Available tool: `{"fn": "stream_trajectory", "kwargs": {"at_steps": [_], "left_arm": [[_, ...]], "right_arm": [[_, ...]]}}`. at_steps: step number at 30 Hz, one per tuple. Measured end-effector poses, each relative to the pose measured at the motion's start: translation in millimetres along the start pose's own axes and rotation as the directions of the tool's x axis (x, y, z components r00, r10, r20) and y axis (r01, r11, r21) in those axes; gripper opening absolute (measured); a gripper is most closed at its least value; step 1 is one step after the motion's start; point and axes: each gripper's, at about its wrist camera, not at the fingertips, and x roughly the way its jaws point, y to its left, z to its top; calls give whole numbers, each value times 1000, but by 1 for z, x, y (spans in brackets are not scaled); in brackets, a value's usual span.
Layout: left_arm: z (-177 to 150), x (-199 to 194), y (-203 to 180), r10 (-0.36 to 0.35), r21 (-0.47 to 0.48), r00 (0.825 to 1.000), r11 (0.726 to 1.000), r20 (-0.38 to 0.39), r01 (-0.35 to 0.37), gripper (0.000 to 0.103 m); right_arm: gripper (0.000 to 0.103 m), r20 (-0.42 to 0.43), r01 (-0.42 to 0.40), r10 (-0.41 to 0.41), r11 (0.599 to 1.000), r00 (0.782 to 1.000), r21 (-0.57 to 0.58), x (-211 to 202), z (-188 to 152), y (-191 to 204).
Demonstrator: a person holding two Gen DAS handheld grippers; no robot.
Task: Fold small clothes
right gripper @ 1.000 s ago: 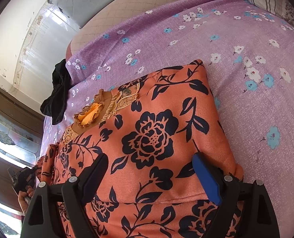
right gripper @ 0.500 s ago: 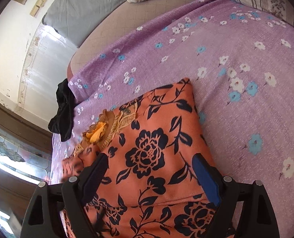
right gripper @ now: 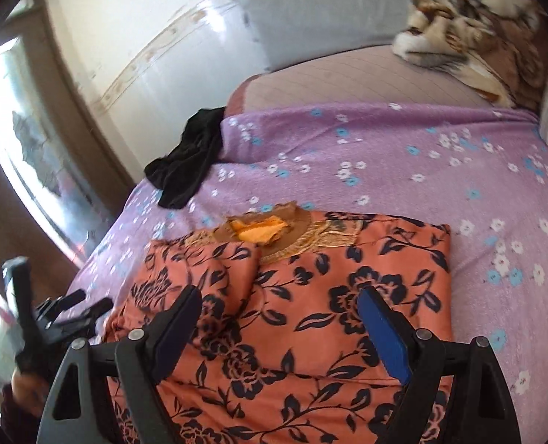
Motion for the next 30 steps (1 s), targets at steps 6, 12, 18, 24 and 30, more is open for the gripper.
{"fn": "stream_trajectory", "kwargs": {"at_steps": [6,12,18,24,30], "left_arm": [[3,46,29,0,-196,986,980,-166,-33,63],[3,51,40,-13,-197,983,980,-182,-24,63],[2,55,40,-23,-163,982,987,-187,-7,63],[3,57,38,-15,-152,982,988,-186,-14,63],[6,46,33,37,-122,991,991,-125,-52,63]], "right_arm": [[88,-72,-60,47,979,996,-195,39,-9,86],[88,-176,-75,-2,899,984,-432,109,-12,167],[85,-269,-57,-154,766,951,-640,166,-19,191],[29,-341,-78,-174,786,924,-613,197,-15,180],[7,-189,-34,-37,933,981,-358,141,27,137]]}}
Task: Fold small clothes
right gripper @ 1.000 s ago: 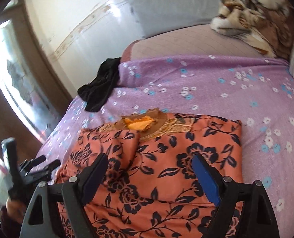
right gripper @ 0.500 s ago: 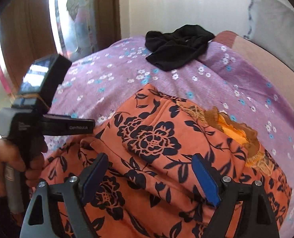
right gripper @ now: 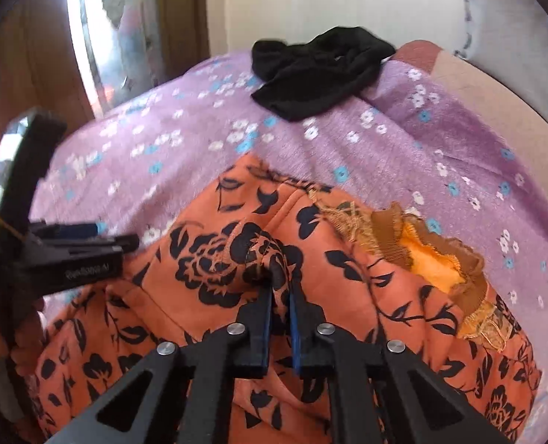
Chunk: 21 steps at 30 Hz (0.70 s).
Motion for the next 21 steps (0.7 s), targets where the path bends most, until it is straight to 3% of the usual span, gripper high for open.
{"fn": "stream_trajectory", "kwargs": {"at_steps": [4,7,9,13,16,18,19,21], "left_arm": [[-4,-16,-15,51,66,994,996,94,-57,63],[-11,-28,-33,41,121,987,991,156,-60,63],[-17,-37,-50,34,170,979,983,201,-69,63],[-32,-42,-83,-22,267,974,963,227,-40,63],[-39,-40,-96,-14,304,969,950,248,-65,63],[-42,-41,-99,-17,305,961,950,275,-70,63],[-43,-42,-99,-24,299,958,952,287,-66,63],[-45,-44,-98,-41,286,952,957,304,-51,64]], "right_arm": [[6,130,-4,-31,965,991,264,-66,-17,-73],[7,185,-25,-68,889,980,458,-113,-54,-136],[7,164,-4,-101,841,981,541,-131,-82,-168],[11,21,43,-84,685,996,727,-128,-140,-219],[11,-59,81,-59,556,997,827,-123,-169,-236],[11,-48,68,-54,474,997,878,-125,-181,-244],[11,-24,44,-49,464,999,885,-128,-180,-246],[11,-24,73,-103,500,994,863,-139,-173,-245]]}}
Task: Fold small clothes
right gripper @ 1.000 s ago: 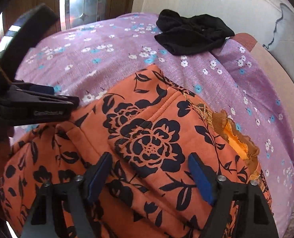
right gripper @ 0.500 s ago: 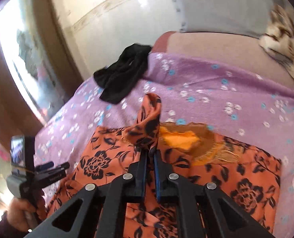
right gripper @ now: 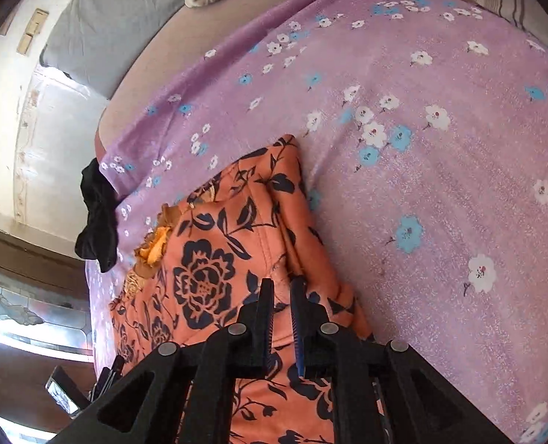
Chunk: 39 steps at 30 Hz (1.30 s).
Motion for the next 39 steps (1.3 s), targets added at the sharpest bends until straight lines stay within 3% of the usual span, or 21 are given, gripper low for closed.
{"fn": "stream_trajectory", "kwargs": {"at_steps": [3,5,11,12,14,15,18,20,23,25,28,32,34,36,37,39], "left_arm": [[-2,-1,-2,-29,-26,1000,999,10,30,67],[-2,-1,-5,-43,-36,999,998,15,44,68],[-6,5,-19,-23,-5,1000,1000,-4,23,71],[-7,10,-22,-11,14,1000,1000,-29,11,75],[-11,21,-25,21,50,997,999,-77,-17,80],[-11,20,-23,11,37,997,999,-74,-8,80],[-8,19,-17,-14,17,997,1000,-82,16,80],[-6,16,-14,-19,-3,997,1000,-69,18,80],[0,-2,-10,-9,-19,1000,1000,23,10,80],[4,-19,-8,-22,-37,995,999,101,26,80],[7,-35,-13,-81,-22,983,996,168,86,80],[3,-26,-36,-151,73,983,987,100,144,80],[-1,-12,-47,-200,108,980,974,5,198,80],[-8,3,-55,-202,122,976,970,-86,211,80],[-11,5,-55,-207,113,974,970,-91,216,80],[-10,3,-53,-201,102,976,973,-78,209,80]], "right_arm": [[11,140,118,-104,988,985,-95,-16,4,17],[11,191,148,-122,981,974,-125,-21,6,24],[13,203,146,-99,963,974,-228,-14,6,46],[22,193,141,-95,960,977,-243,-10,5,48],[50,161,122,-81,958,984,-260,-3,1,50],[75,166,103,-61,962,984,-253,-3,-2,49],[76,219,107,-45,955,975,-278,-10,-6,52],[74,305,130,-36,947,952,-295,-24,-9,58],[74,408,133,6,941,913,-312,-43,-13,64],[74,425,107,43,941,904,-321,-48,-14,67],[74,344,42,95,929,934,-369,-39,-14,74],[74,95,-111,154,930,984,-350,-1,-18,75],[75,-54,-159,150,946,987,-282,26,-19,67],[75,-158,-110,75,969,984,-223,51,-23,56],[75,-187,-86,49,977,981,-195,59,-24,48],[75,-188,-108,78,981,979,-159,60,-23,40]]}}
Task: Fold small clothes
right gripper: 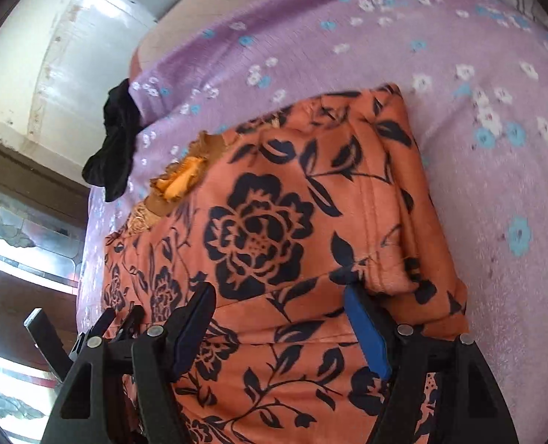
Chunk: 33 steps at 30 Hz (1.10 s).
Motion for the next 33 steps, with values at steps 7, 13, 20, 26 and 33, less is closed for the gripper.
{"fn": "stream_trajectory", "kwargs": {"at_steps": [7,13,20,26,33], "left_arm": [[9,-31,15,-28,-79,993,996,117,38,80],[12,-26,8,-81,-62,994,994,79,86,80],[4,-3,8,-24,-63,999,998,-29,22,80],[7,-26,-3,17,-13,997,1000,72,-16,80],[4,-23,-13,47,36,996,998,72,-49,80]], "right_arm": [[75,261,-53,57,998,964,-22,-57,8,-1],[75,291,-108,101,994,951,7,-63,15,-4],[72,53,-17,13,997,999,73,-6,9,-15],[74,159,-43,51,998,986,-53,-27,6,9],[61,188,-37,78,977,979,-211,-18,-8,43]]}}
